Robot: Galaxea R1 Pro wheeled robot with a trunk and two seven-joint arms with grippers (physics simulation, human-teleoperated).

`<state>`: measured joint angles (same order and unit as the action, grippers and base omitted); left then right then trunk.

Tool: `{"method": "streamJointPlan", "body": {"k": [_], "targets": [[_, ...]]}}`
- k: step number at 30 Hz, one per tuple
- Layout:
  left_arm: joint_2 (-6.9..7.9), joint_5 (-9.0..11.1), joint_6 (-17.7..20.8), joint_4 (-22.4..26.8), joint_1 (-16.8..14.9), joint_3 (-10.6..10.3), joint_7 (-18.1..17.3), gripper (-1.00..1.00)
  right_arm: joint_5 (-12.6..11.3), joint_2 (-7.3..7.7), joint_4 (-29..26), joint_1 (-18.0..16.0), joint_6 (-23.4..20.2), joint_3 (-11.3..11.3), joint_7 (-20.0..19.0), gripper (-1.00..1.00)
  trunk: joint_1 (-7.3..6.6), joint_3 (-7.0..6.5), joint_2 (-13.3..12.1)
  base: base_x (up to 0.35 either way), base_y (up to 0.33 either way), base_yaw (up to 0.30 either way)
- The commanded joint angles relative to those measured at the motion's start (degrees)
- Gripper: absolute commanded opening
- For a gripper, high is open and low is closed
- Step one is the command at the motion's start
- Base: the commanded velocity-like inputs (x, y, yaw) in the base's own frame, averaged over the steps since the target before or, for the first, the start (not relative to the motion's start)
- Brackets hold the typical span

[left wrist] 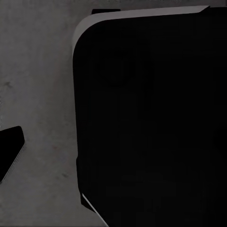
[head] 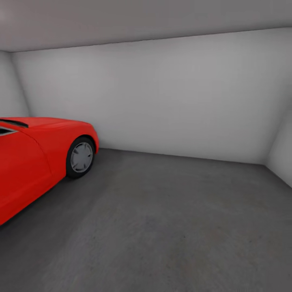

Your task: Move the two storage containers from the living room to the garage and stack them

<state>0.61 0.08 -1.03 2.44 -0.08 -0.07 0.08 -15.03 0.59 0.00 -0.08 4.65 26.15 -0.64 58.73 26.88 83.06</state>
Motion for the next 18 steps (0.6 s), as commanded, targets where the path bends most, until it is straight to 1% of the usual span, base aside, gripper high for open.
{"method": "streamJointPlan", "body": {"k": [1, 18], "targets": [[0.01, 0.01, -0.11, 0.00, -0.01, -0.01, 0.01, 1.00, -0.60, 0.02, 0.00, -0.01, 0.18, 0.48, -0.07, 1.00, 0.00, 0.04, 0.02, 0.000, 0.000, -0.290], [0.01, 0.01, -0.11, -0.01, -0.01, -0.01, 0.01, 1.00, -0.68, 0.03, 0.01, -0.01, 0.18, 0.48, -0.07, 1.00, 0.00, 0.04, 0.02, 0.000, 0.000, -0.290]]}}
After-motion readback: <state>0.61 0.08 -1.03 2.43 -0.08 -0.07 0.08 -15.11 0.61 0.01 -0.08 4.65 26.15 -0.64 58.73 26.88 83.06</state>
